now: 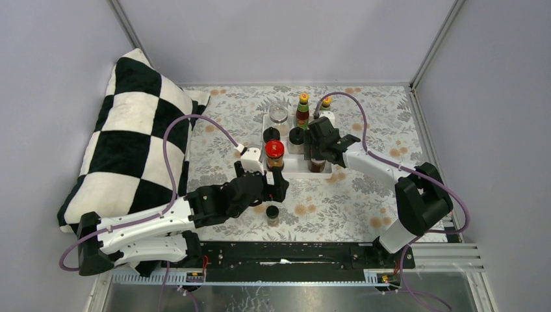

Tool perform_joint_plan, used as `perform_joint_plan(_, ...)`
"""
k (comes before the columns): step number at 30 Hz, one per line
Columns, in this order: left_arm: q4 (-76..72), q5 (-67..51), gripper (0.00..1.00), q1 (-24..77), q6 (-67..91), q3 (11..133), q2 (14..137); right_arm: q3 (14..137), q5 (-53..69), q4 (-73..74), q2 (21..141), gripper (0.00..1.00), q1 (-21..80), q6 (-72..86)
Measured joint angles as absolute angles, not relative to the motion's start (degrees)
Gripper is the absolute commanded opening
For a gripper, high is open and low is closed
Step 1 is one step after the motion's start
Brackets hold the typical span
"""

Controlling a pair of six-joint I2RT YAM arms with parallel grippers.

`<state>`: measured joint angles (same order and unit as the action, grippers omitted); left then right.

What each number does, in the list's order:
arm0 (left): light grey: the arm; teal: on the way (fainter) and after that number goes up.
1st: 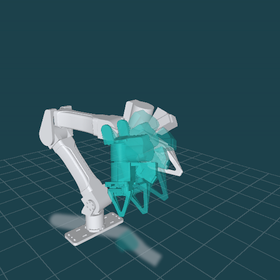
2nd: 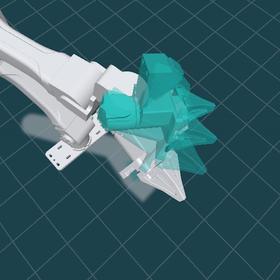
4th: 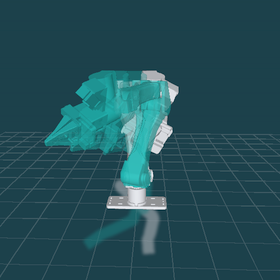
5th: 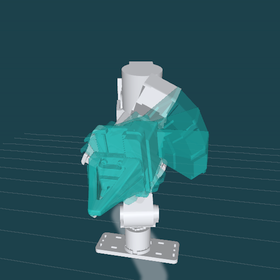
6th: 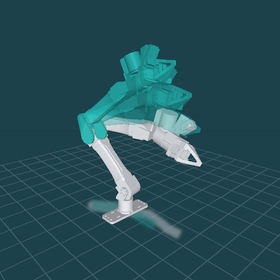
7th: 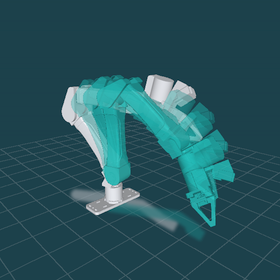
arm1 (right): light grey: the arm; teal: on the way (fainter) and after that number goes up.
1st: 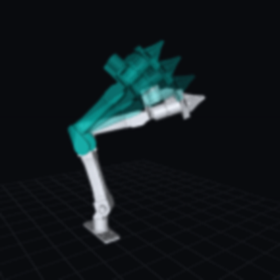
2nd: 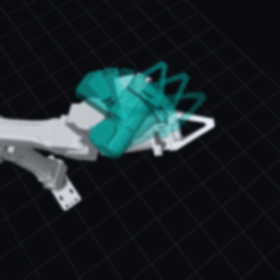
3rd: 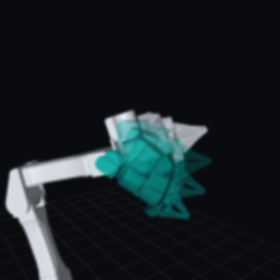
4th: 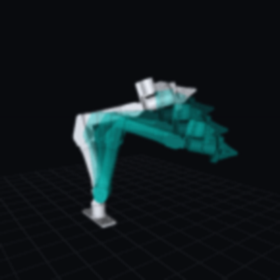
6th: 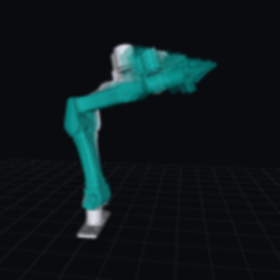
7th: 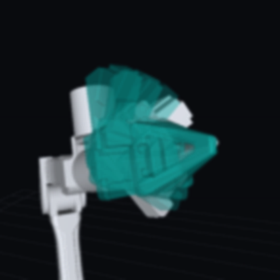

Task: Organize the condiment bottles
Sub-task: Place the bottle in the storage box.

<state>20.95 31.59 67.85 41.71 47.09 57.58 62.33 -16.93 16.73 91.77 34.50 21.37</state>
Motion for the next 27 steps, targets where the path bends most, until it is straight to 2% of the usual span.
perform_joint_plan(3, 21.0, 31.7, 0.99, 67.9, 41.7, 47.1, 57.6, 61.5, -16.9, 15.7, 91.5, 0.86, 34.5, 21.5)
perform_joint_plan(6, 21.0, 32.0, 0.99, 67.9, 41.7, 47.1, 57.6, 60.4, -16.9, 15.7, 90.3, 0.89, 34.5, 21.8)
perform_joint_plan(13, 21.6, 32.6, 0.99, 67.9, 41.7, 47.1, 57.6, 57.5, -17.0, 16.4, 83.2, 0.90, 34.5, 22.3)
perform_joint_plan(22, 25.1, 35.0, 0.99, 67.9, 42.5, 47.1, 55.9, 53.1, -16.3, 21.0, 66.1, 0.90, 34.6, 23.3)
perform_joint_plan(27, 27.0, 35.9, 0.99, 67.9, 43.6, 47.1, 53.4, 53.2, -16.0, 24.9, 61.7, 0.89, 37.6, 23.6)
